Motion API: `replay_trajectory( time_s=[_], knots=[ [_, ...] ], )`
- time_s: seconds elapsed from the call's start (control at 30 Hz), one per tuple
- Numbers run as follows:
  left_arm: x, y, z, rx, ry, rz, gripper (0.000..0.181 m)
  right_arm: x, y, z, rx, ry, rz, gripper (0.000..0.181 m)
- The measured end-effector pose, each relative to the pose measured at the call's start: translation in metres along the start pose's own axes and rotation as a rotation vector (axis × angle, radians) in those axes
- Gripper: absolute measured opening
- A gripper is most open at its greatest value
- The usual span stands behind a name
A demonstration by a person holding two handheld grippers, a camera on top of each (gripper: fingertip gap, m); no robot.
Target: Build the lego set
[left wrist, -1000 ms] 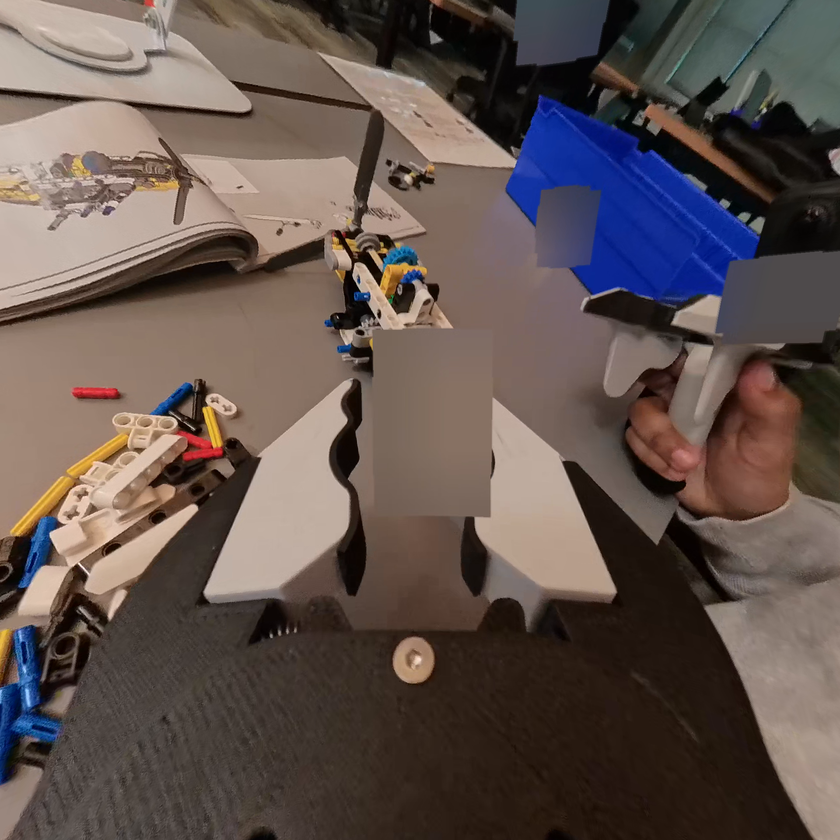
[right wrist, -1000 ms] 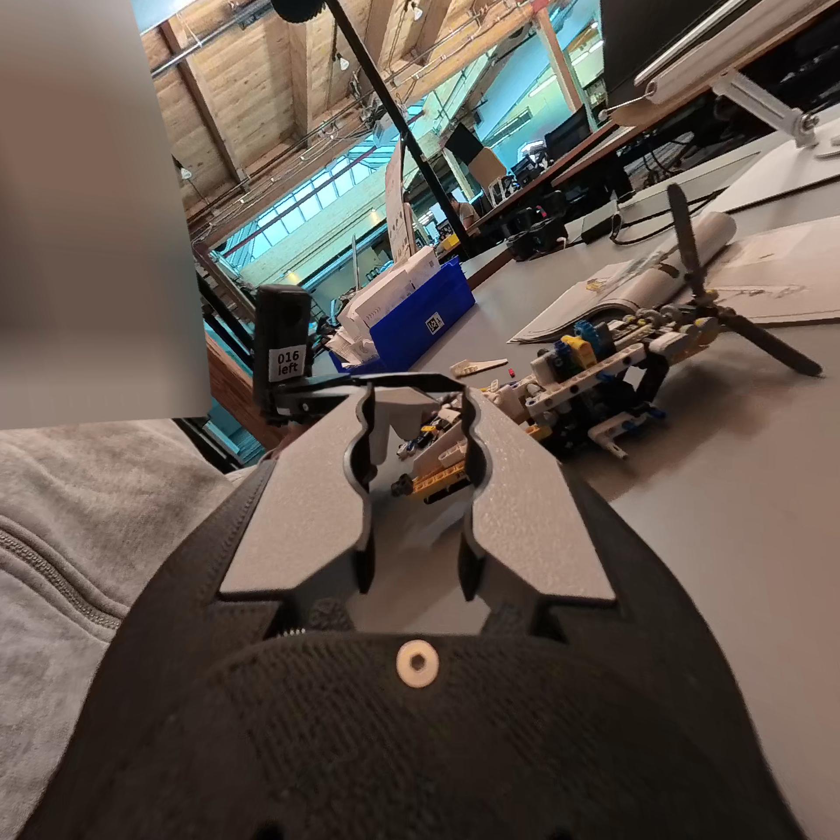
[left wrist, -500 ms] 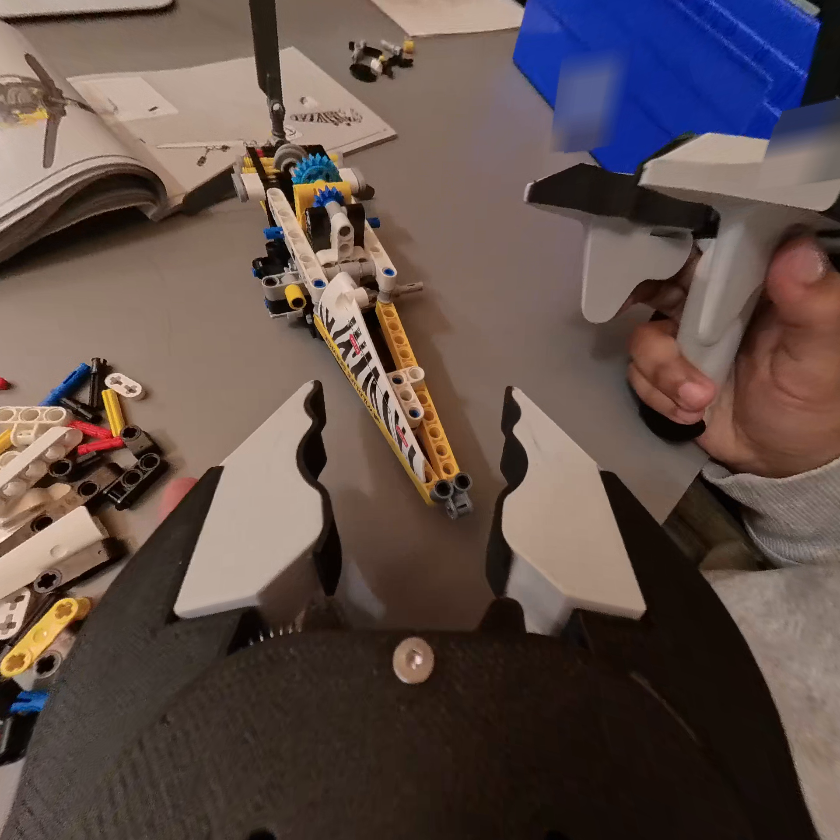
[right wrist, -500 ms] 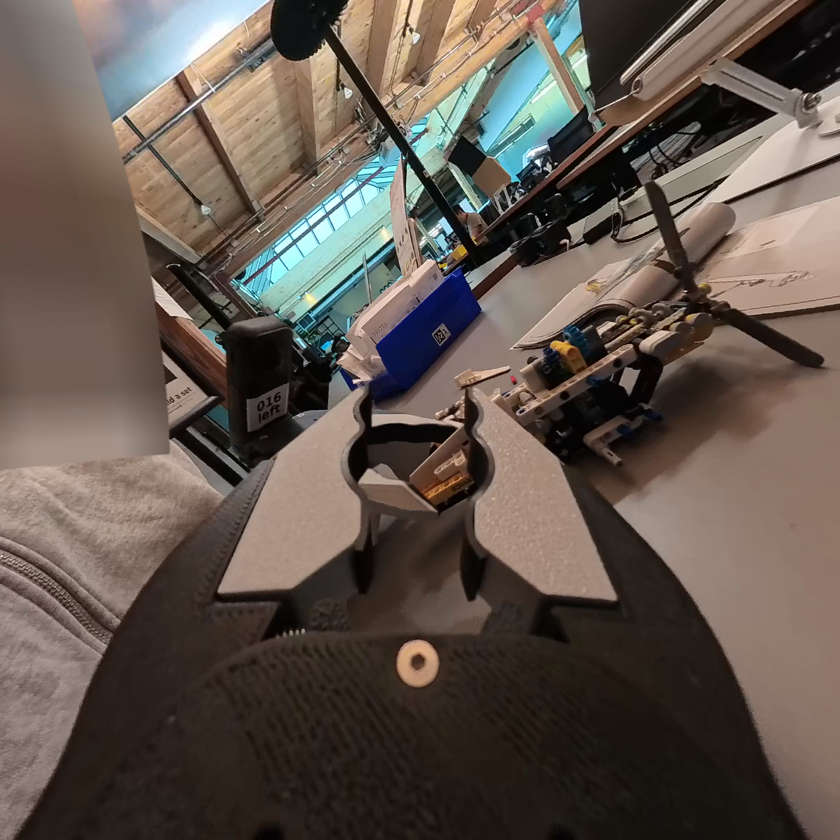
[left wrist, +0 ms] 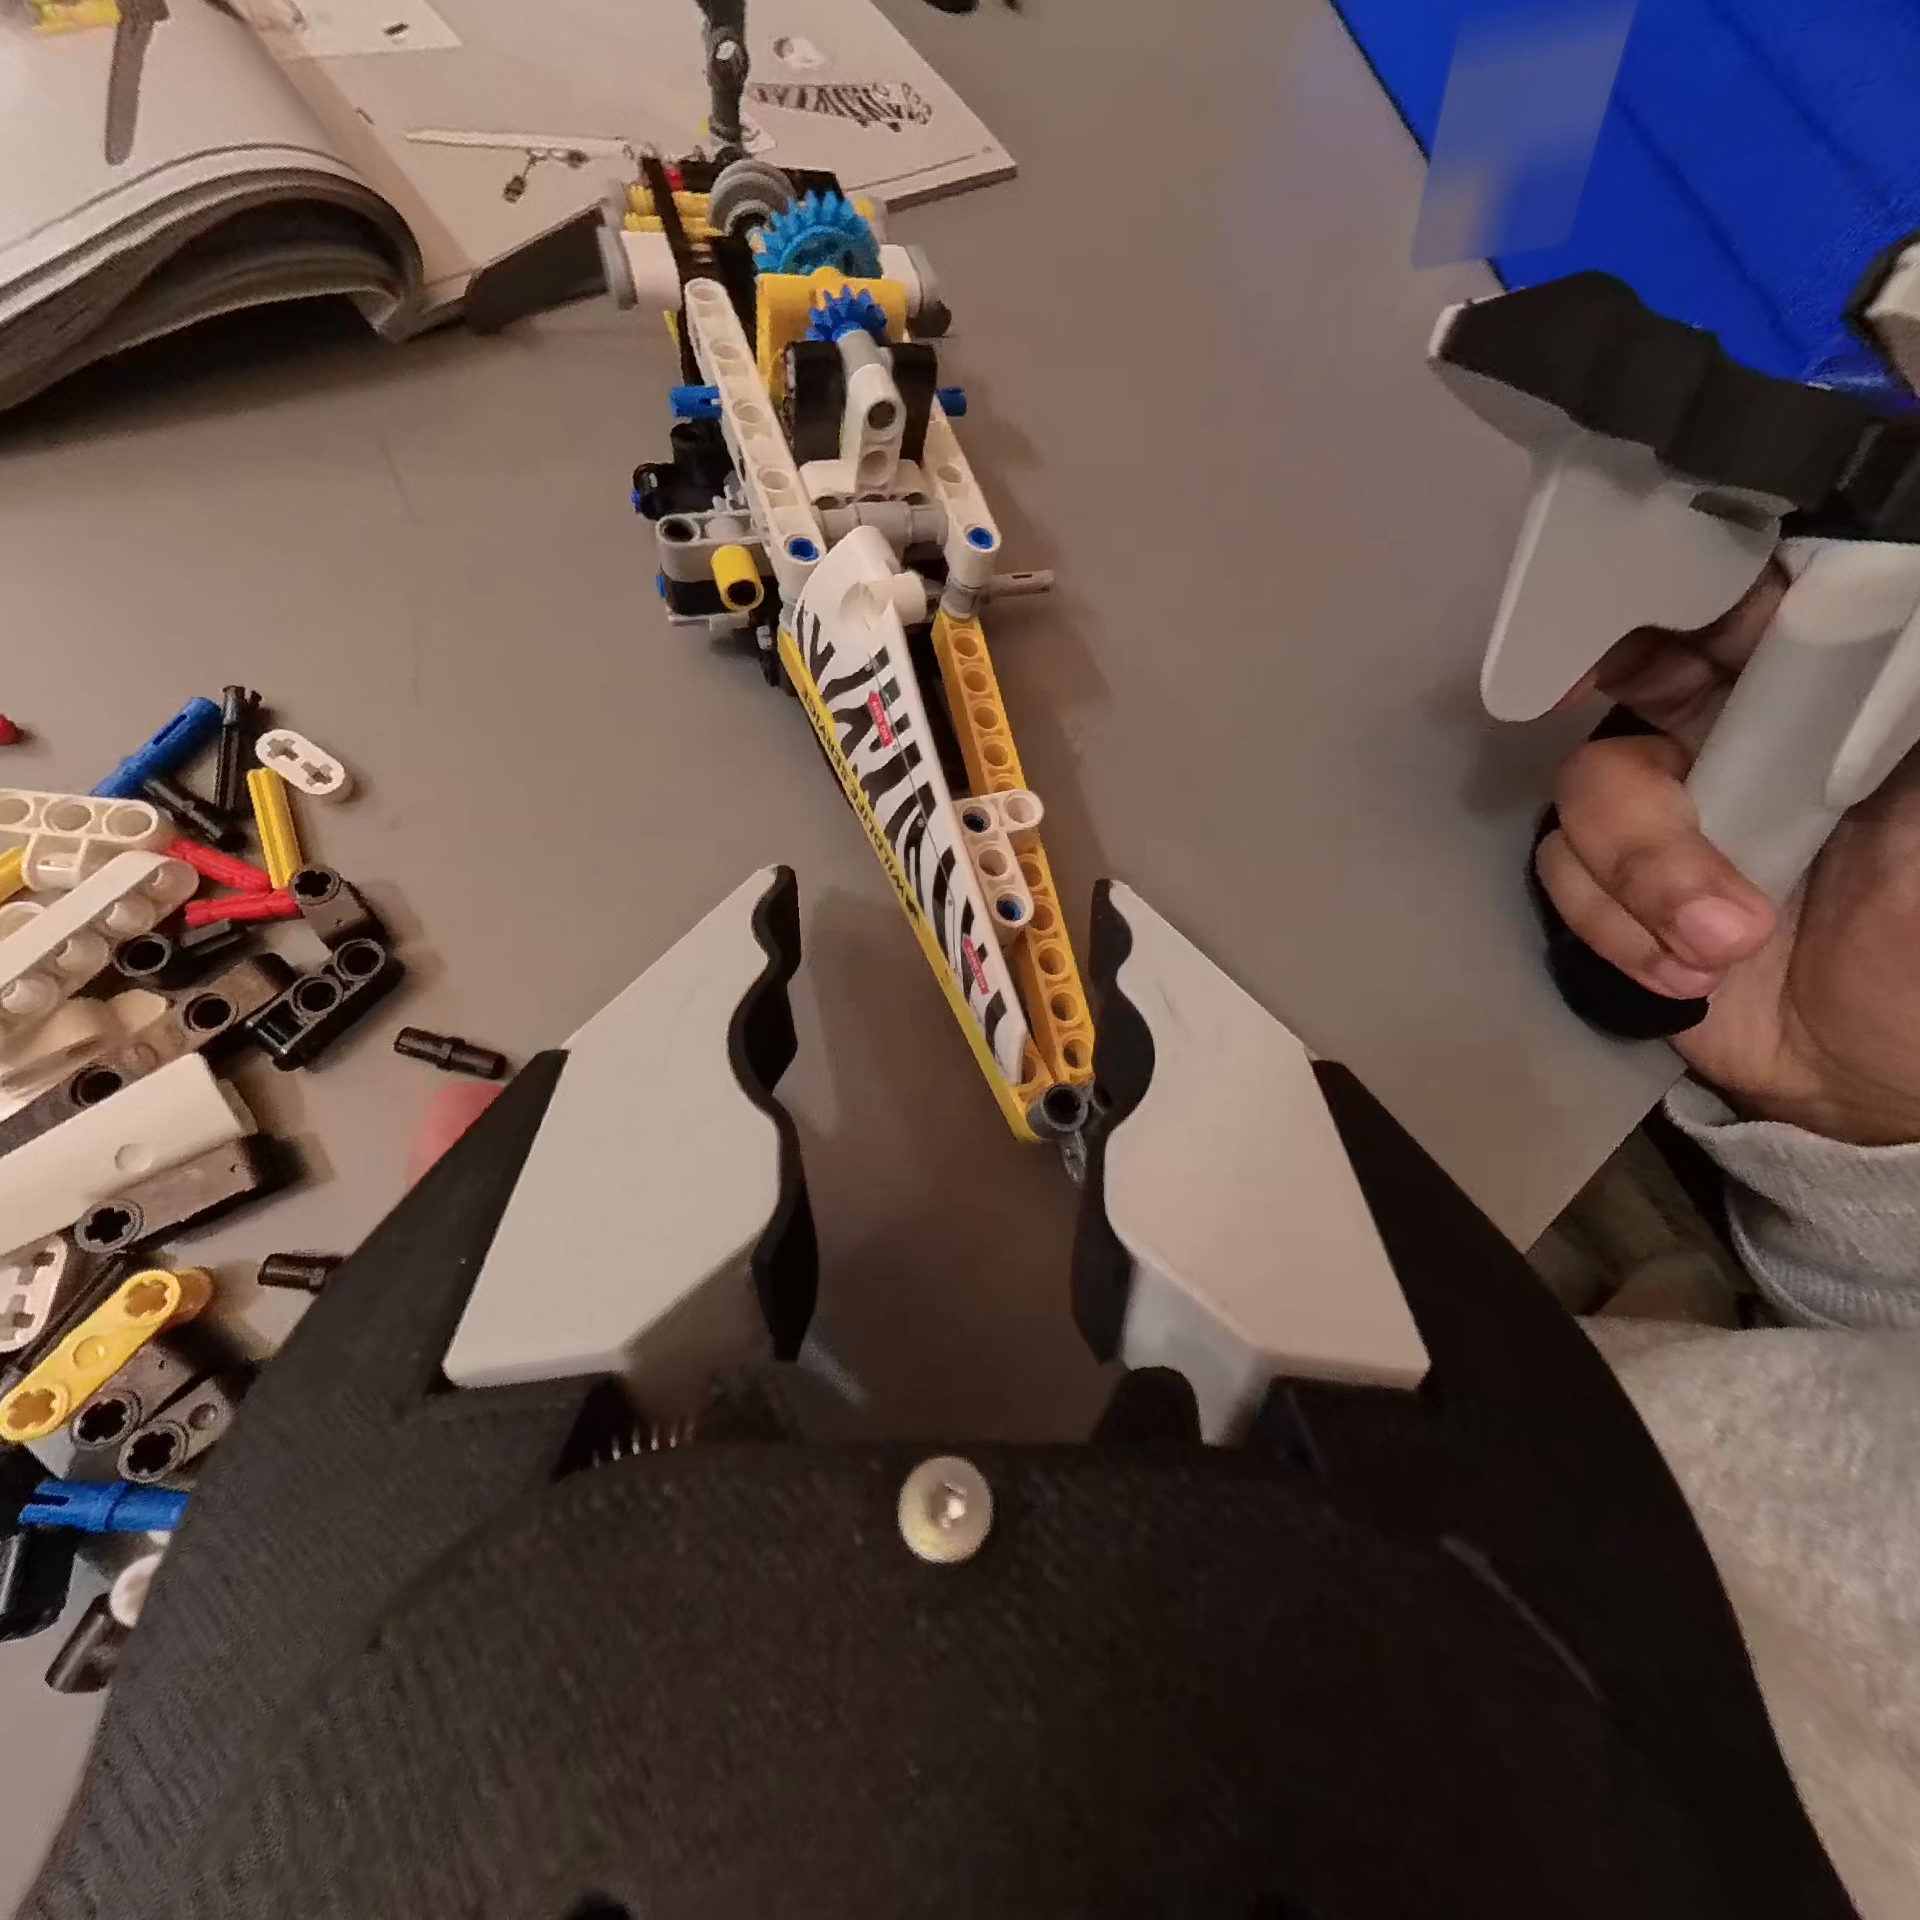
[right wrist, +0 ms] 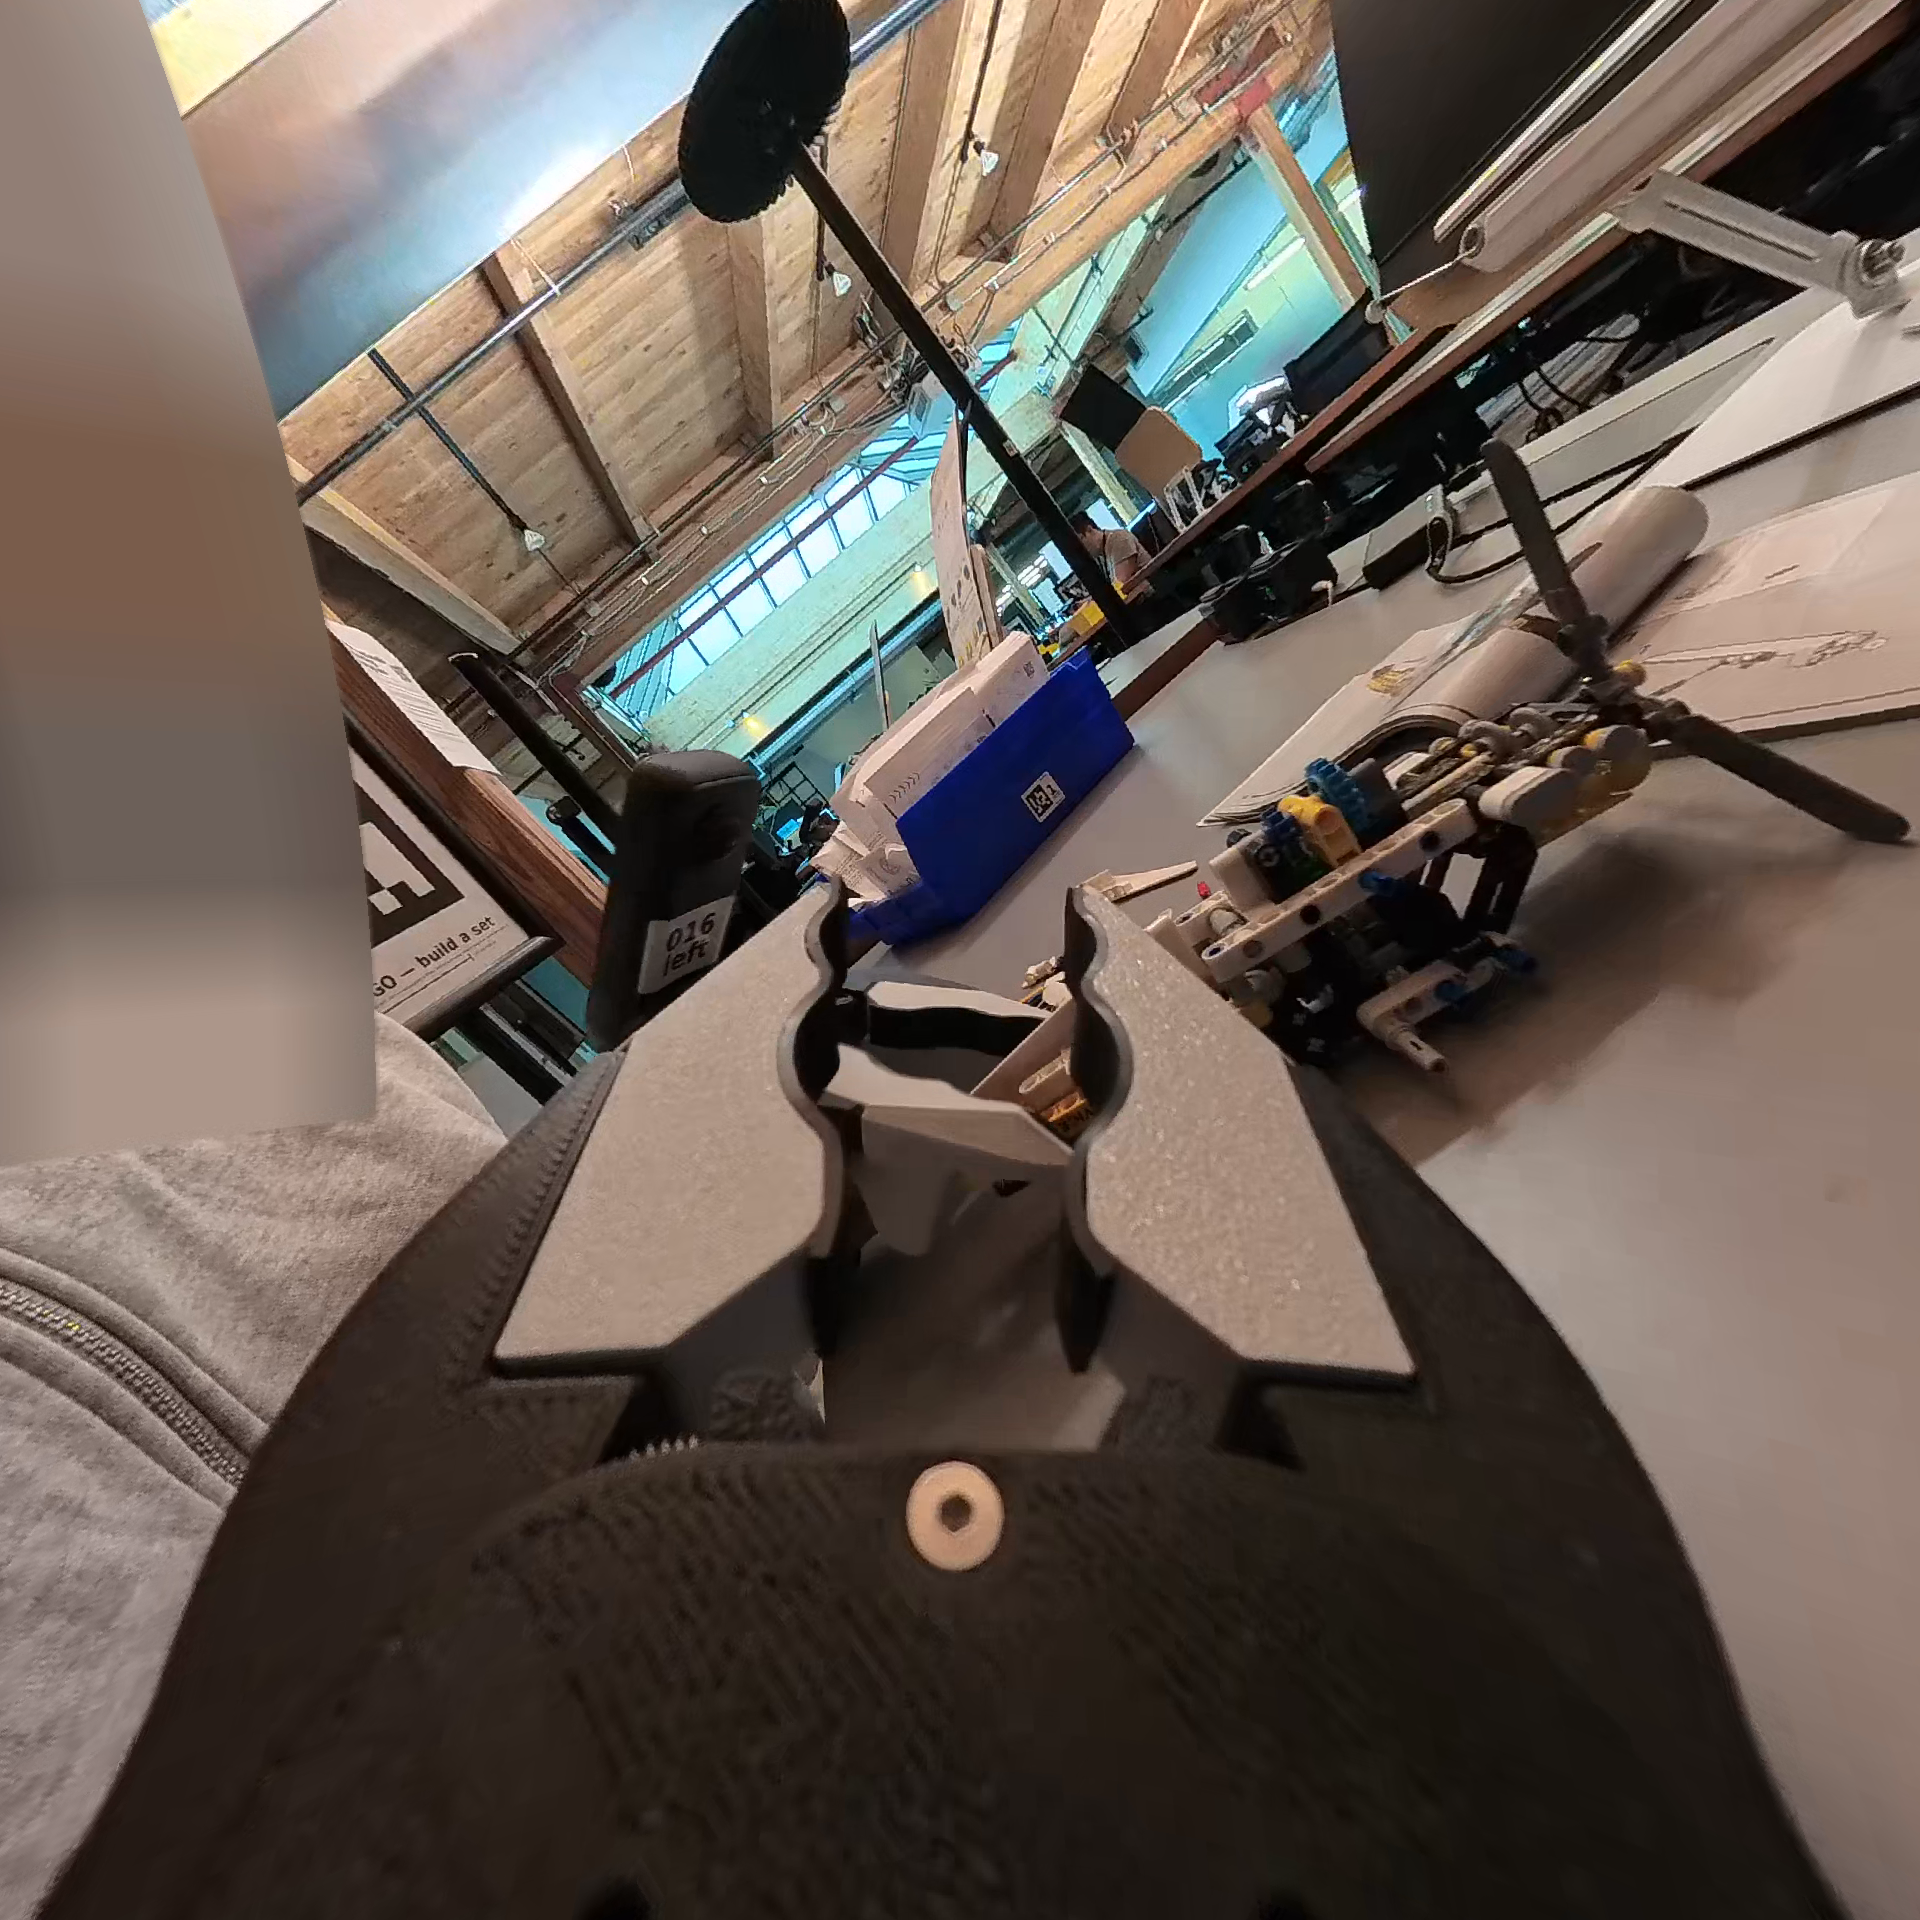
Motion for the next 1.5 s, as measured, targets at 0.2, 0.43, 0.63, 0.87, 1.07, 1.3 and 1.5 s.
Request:
replay_trajectory(
  time_s=[0.2,0.43,0.63,0.87,1.07,1.3,1.5],
  knots=[
    [-0.002,-0.0022,0.002,-0.04,-0.054,-0.002,0.042,0.0004,-0.0003,0.0003,0.001,0.0,-0.004,0.039],
    [-0.002,-0.002,0.0001,-0.114,-0.127,-0.012,0.03,0.0009,-0.0019,0.0013,0.005,0.002,-0.014,0.039],
    [-0.0006,-0.0023,0.0003,-0.164,-0.194,-0.024,0.03,0.0022,-0.0032,0.0013,0.009,0.007,-0.025,0.039],
    [0.0002,-0.0016,-0.0003,-0.177,-0.207,-0.022,0.03,0.0036,-0.0049,0.0011,0.015,0.013,-0.037,0.039],
    [0.0003,-0.0007,-0.001,-0.17,-0.2,-0.019,0.03,0.0045,-0.0058,0.0006,0.022,0.021,-0.043,0.039],
    [0.0002,-0.0004,-0.0009,-0.172,-0.2,-0.02,0.031,0.005,-0.0058,-0.001,0.021,0.027,-0.045,0.039],
    [0.0001,0.0001,-0.0007,-0.167,-0.19,-0.019,0.031,0.0051,-0.006,-0.0014,0.021,0.026,-0.046,0.039]
  ],
)
Point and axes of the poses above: each gripper's, where its closed fingertips meet, y out along the fingers, x out of its top, z = x × y across the jaws, the point moved 3 cm from there along -y, back along the fingers, and after that the axes turned 4 degrees about -x, right-handed, at the moved point
